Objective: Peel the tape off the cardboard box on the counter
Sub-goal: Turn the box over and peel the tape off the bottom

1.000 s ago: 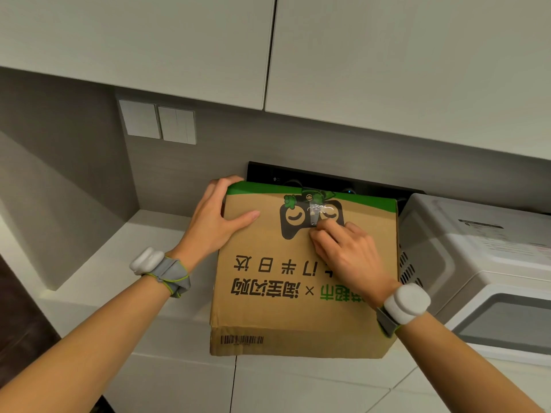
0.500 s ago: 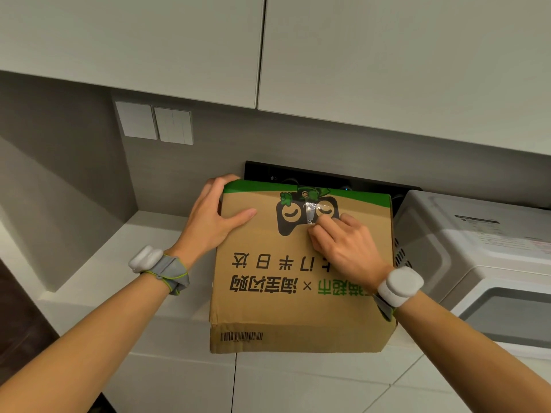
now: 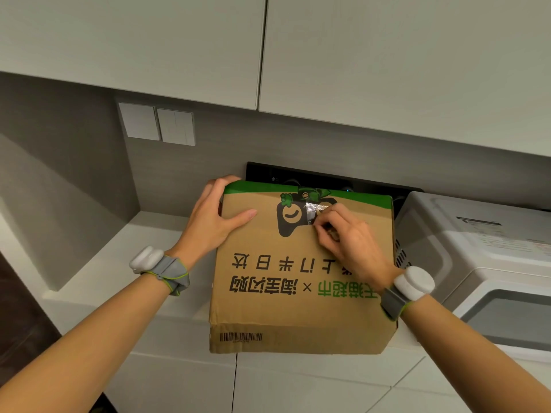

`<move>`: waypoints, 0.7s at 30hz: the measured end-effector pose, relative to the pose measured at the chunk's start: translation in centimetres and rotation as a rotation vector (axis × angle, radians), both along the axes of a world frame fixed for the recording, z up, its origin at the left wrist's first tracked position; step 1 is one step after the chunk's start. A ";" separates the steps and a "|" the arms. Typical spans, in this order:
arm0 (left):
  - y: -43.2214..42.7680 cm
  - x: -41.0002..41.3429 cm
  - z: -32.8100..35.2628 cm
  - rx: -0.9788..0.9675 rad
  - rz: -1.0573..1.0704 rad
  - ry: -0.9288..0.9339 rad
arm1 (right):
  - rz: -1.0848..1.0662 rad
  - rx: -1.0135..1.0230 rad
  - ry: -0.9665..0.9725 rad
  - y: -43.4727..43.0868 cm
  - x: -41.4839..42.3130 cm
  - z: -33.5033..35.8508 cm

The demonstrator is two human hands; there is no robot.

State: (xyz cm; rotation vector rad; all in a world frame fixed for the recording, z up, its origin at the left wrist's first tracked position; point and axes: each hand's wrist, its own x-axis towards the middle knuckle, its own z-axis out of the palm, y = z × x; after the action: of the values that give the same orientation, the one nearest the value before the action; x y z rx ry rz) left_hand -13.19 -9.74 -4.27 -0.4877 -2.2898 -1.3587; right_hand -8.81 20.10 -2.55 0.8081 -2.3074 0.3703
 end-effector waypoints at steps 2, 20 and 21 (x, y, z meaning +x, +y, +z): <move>0.0 0.0 0.0 -0.001 0.001 0.002 | 0.010 0.003 -0.054 0.2 0.1 0.0; -0.1 -0.3 -0.2 0.001 0.003 0.009 | -0.093 0.314 0.207 -0.6 -0.2 -0.4; -0.1 -0.3 -0.2 0.002 0.000 0.008 | -0.076 0.344 0.237 -0.5 -0.3 -0.5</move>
State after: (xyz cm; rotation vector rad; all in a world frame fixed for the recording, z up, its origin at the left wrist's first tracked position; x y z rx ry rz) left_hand -13.47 -9.80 -4.51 -0.4908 -2.2819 -1.3568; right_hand -9.10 19.57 -3.07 0.8727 -2.1961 -0.1557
